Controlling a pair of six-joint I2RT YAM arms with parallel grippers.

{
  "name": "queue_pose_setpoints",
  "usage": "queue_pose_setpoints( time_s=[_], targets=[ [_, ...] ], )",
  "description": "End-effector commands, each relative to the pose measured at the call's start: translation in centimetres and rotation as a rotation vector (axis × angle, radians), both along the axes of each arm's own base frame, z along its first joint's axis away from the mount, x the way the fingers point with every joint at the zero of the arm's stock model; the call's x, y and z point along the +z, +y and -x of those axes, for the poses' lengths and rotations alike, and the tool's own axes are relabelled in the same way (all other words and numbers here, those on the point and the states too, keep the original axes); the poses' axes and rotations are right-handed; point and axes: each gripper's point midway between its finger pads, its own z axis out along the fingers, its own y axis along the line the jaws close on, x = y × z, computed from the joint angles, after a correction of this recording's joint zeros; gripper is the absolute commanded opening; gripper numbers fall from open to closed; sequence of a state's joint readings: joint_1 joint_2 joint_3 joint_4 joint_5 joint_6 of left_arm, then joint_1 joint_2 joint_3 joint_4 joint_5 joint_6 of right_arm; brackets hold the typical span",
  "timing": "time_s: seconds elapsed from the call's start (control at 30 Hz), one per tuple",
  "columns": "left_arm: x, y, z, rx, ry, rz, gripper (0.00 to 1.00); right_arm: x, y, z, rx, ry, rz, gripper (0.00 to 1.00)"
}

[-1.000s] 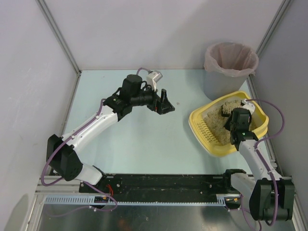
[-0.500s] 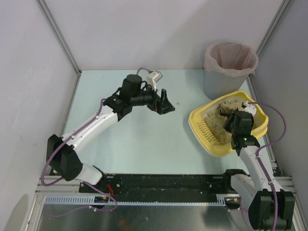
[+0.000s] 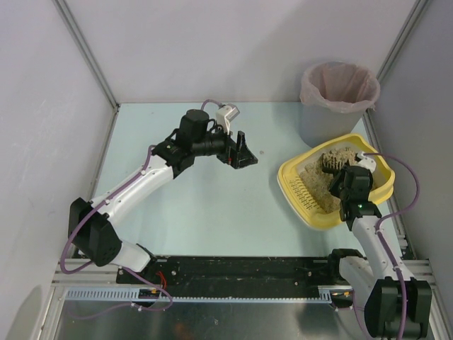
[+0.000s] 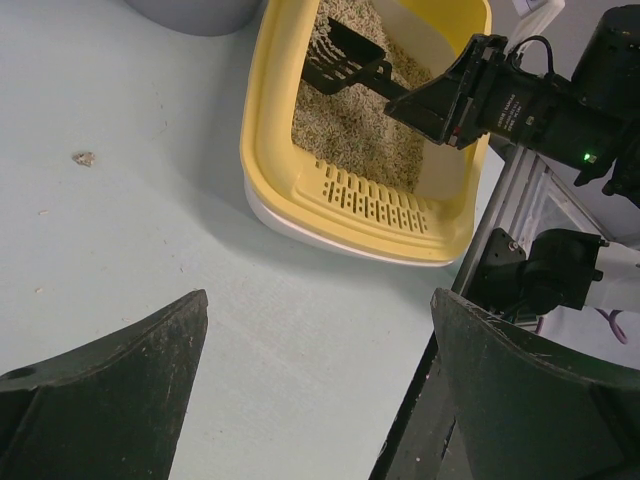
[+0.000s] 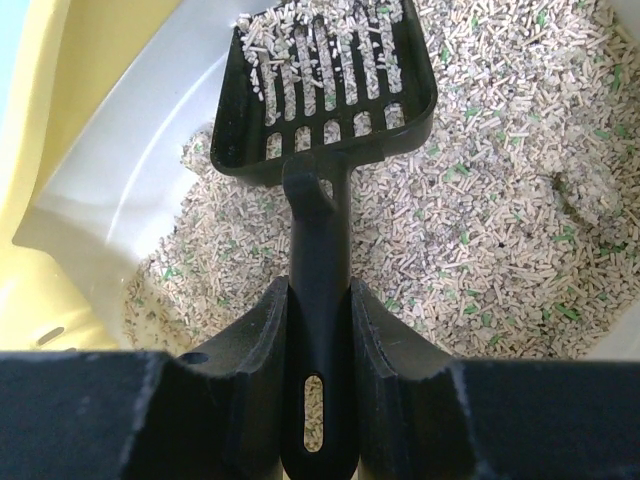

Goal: Clean the litter box

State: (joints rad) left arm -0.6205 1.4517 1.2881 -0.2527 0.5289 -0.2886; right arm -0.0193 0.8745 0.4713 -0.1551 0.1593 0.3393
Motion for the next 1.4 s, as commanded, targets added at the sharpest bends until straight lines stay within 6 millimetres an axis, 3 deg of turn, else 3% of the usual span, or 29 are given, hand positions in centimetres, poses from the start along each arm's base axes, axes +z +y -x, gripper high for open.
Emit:
queue_pose_setpoints(
  time_s=[0.0, 0.13, 0.3, 0.43, 0.77, 0.97, 1.1, 1.3, 1.37],
  targets=[
    [0.9, 0.1, 0.1, -0.005, -0.029, 0.029, 0.96, 1.3, 0.9, -0.7, 0.047, -0.049, -0.023, 0.00],
    [0.7, -0.1, 0.2, -0.014, -0.017, 0.029, 0.96, 1.8, 0.5, 0.2, 0.038, -0.044, -0.018, 0.00],
    [0.7, -0.2, 0.3, -0.020, -0.014, 0.032, 0.97, 0.7, 1.0, 1.2, 0.073, 0.080, -0.046, 0.00],
    [0.9, -0.2, 0.4, -0.032, -0.036, 0.031, 0.97, 0.5, 0.2, 1.2, 0.022, 0.148, -0.040, 0.00],
    [0.7, -0.4, 0.5, -0.043, -0.025, 0.032, 0.96, -1.0, -0.9, -1.5, 0.004, 0.175, 0.036, 0.00],
    [1.2, -0.5, 0.9, -0.076, -0.054, 0.038, 0.96, -0.6, -1.8, -3.1, -0.005, 0.108, 0.118, 0.00],
    [1.4, -0.4, 1.0, -0.084, -0.071, 0.037, 0.96, 0.2, -1.0, -3.6, 0.084, 0.015, 0.131, 0.00],
    [1.1, -0.6, 1.1, -0.094, -0.064, 0.037, 0.96, -0.8, -0.8, -3.4, 0.139, 0.025, 0.087, 0.00],
    [1.1, -0.6, 1.1, -0.098, -0.063, 0.038, 0.96, -0.3, -0.8, -4.0, 0.139, -0.003, 0.094, 0.00]
  ],
)
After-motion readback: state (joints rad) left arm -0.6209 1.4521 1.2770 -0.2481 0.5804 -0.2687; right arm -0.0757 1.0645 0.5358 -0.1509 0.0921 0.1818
